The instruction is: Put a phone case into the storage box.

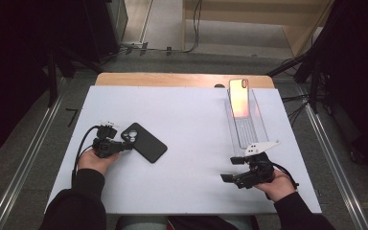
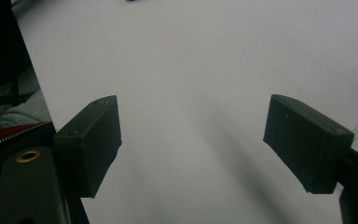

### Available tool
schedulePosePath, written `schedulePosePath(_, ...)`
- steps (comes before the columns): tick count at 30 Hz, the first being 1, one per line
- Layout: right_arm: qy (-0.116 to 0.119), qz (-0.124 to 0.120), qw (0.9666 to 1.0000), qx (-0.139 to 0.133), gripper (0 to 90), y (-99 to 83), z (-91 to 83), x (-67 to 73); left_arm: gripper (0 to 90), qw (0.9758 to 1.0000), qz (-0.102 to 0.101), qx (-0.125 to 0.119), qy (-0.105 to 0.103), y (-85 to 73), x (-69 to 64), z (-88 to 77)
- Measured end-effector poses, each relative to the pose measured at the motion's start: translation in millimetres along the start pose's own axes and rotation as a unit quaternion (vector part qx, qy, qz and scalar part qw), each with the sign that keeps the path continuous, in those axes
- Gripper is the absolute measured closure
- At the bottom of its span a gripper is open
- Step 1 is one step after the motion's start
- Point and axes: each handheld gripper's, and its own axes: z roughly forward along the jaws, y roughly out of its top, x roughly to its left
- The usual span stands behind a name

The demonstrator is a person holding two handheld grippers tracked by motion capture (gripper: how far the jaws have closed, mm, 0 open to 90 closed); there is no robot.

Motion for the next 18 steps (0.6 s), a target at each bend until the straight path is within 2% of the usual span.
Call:
schedulePosePath(3, 0.000, 0.000, 1.0000, 0.000, 17.1, -0.2, -0.2, -0.3, 89.8, 0.9999, 0.016, 0.002, 0.004, 5.3, -4.4, 5.2)
schedulePosePath(5, 0.000, 0.000, 1.0000, 0.001, 17.1, -0.4, -0.2, -0.4, 89.8, 0.9998, 0.019, 0.001, 0.001, 8.0, -7.3, 9.3)
schedulePosePath(9, -0.001, -0.002, 1.0000, 0.003, 17.1, -0.9, 0.0, -0.6, 89.8, 0.9997, 0.017, -0.001, -0.017, 11.7, -12.2, 16.9)
schedulePosePath(15, -0.002, -0.001, 1.0000, 0.003, 17.1, -1.5, -0.1, -0.9, 89.8, 0.9996, 0.013, -0.002, -0.027, 16.8, -15.7, 23.8)
schedulePosePath(18, -0.002, 0.000, 1.0000, 0.002, 17.1, -1.5, -0.3, -0.8, 89.8, 0.9992, 0.021, 0.000, -0.033, 18.4, -20.9, 27.3)
